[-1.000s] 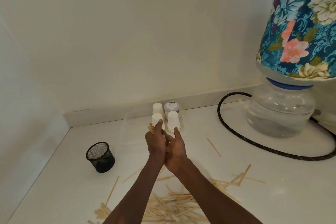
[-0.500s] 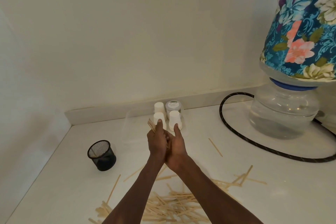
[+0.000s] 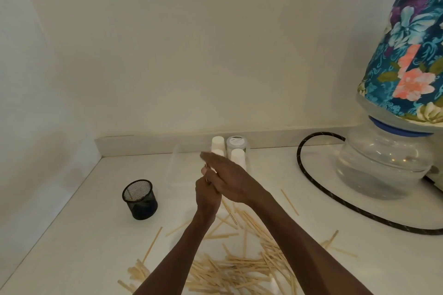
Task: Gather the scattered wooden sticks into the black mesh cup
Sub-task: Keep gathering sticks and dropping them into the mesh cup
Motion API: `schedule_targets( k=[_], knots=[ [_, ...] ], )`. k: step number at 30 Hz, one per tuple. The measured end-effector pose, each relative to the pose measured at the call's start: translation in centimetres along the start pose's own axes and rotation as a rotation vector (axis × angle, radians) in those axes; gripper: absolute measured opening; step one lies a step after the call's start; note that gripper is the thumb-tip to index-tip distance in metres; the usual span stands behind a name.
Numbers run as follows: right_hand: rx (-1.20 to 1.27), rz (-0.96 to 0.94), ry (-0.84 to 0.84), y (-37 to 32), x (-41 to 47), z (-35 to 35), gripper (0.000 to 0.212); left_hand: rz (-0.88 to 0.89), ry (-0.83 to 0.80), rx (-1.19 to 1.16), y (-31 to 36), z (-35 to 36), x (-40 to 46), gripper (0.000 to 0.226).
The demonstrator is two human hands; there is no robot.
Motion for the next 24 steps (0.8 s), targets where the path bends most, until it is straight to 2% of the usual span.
schedule_targets(
  k=[2,5,8,12,16,19,21,24],
  knots=[
    [-0.041,-0.01,-0.031,-0.3,0.2,0.5,0.047,0.015,0.004,0.02,-0.1,-0.3,0.2,0.024],
    [0.026,0.009,0.081,-0.7,0.5,0.1,0.036,-0.001,0.024,-0.031,-0.4,-1.1,0.2,0.037],
    [0.051,0.053,0.143,-1.3,1.0,-0.3,0.032,0.047,-0.017,0.036,0.0,-1.5,0.1,0.036],
    [0.051,0.096,0.099,-1.9,1.7,-0.3,0.013,0.104,0.006,0.159,0.3,-2.4,0.0,0.039],
    [0.017,0.139,0.107,-1.8,1.9,-0.4,0.015,0.156,0.003,0.156,-0.1,-3.5,0.0,0.015],
    [0.005,0.17,0.171,-1.7,1.9,-0.3,0.021,0.2,-0.036,0.191,-0.1,-3.9,-0.4,0.02],
    [0.013,0.194,0.188,-1.7,1.9,0.0,0.021,0.294,-0.046,0.272,0.1,-4.1,-0.7,0.026],
    [0.006,0.204,0.18,-2.0,2.3,0.6,0.017,0.365,-0.058,0.338,0.0,-4.3,-1.5,0.02]
  ],
)
Point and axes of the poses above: each hand's wrist, its own x-axis towards the middle knuckle, its own z-axis out of the palm, y = z × x, the point moved 5 cm from there along x, towards the middle knuckle, and after that the axes turned 4 degrees about -y, right-handed, at the moved point
